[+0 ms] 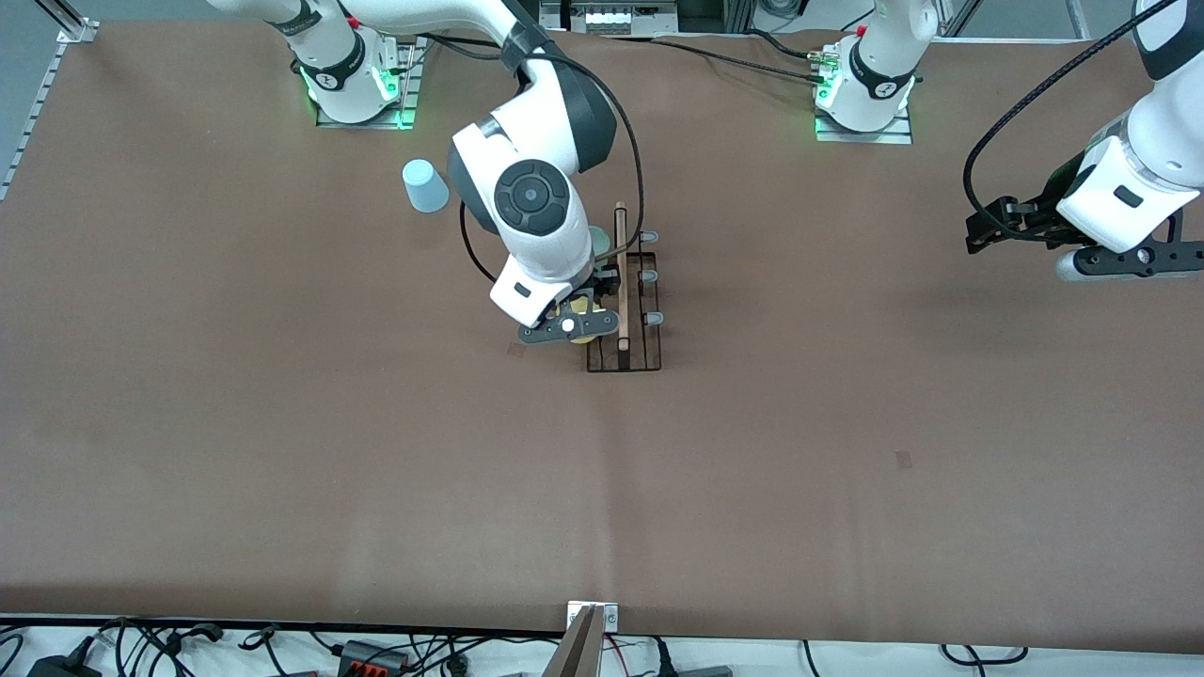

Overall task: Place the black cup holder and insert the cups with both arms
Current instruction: 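Lower the yellow cup onto a rack peg and open the right gripper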

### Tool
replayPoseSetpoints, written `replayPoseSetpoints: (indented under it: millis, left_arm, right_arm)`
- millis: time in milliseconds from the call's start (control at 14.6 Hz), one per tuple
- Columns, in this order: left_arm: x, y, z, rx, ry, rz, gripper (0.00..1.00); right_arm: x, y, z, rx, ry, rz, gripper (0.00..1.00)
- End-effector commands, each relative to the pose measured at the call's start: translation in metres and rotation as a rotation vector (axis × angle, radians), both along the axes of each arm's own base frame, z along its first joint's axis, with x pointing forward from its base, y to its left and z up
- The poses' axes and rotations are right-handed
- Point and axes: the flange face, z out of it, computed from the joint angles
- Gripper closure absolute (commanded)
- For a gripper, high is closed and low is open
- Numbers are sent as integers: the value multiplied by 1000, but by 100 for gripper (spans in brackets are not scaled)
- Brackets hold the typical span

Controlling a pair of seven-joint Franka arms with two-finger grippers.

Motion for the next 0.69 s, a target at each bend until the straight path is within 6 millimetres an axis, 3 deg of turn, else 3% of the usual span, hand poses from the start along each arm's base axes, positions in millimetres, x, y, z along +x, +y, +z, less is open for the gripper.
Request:
replayPoseSetpoints:
  millis: [0, 618]
  left_arm:
    - [2, 2, 4, 20, -6, -12, 0]
    - [2, 5, 3, 20, -2, 1, 0]
  right_arm:
    - [2, 8, -4, 7, -10, -12, 94]
    - [-2, 12, -18, 31, 30, -17, 94]
